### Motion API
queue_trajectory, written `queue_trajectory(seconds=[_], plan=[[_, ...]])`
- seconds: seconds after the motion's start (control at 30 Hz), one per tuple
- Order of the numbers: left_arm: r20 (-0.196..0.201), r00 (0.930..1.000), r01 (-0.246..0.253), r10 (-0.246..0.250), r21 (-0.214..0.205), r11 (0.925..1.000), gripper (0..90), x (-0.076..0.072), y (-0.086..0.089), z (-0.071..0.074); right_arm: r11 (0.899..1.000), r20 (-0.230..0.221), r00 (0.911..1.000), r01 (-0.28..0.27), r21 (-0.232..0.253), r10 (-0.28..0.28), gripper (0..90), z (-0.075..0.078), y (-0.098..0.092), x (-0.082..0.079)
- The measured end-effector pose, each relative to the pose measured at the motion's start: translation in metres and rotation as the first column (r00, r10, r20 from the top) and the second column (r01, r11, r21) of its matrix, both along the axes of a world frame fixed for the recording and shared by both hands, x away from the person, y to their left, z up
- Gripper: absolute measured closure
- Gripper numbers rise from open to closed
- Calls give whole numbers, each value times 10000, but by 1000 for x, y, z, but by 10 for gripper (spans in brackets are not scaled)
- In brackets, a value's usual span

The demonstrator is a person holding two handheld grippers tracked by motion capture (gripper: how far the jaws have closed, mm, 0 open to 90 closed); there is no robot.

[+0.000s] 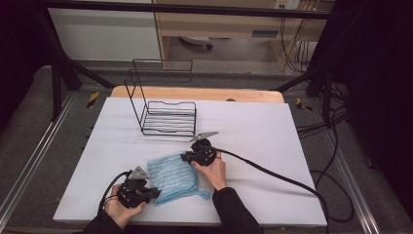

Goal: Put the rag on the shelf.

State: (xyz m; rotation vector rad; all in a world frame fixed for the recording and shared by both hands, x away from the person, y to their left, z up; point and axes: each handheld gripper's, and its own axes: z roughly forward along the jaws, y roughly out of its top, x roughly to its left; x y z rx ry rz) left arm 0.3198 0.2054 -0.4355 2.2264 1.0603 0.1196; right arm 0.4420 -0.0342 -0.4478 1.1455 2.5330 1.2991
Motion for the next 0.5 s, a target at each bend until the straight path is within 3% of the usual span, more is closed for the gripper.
queue_trajectory(seconds=[0.17,0.37,0.4,0.5], plan=[[210,9992,352,-354,81,9993,847,9,-1,2,9967,-141,9967,802,77,-801,802,2,-17,-10],[506,9963,692,-700,187,9974,846,19,-7,2,9852,-94,9852,1714,89,-1713,801,3,-30,-19],[534,9961,692,-700,167,9975,844,20,-8,2,9793,-149,9793,2019,139,-2017,800,2,-36,-23],[628,9953,727,-732,107,9973,841,22,-8,1,9751,-89,9753,2210,189,-2209,797,1,-42,-29]])
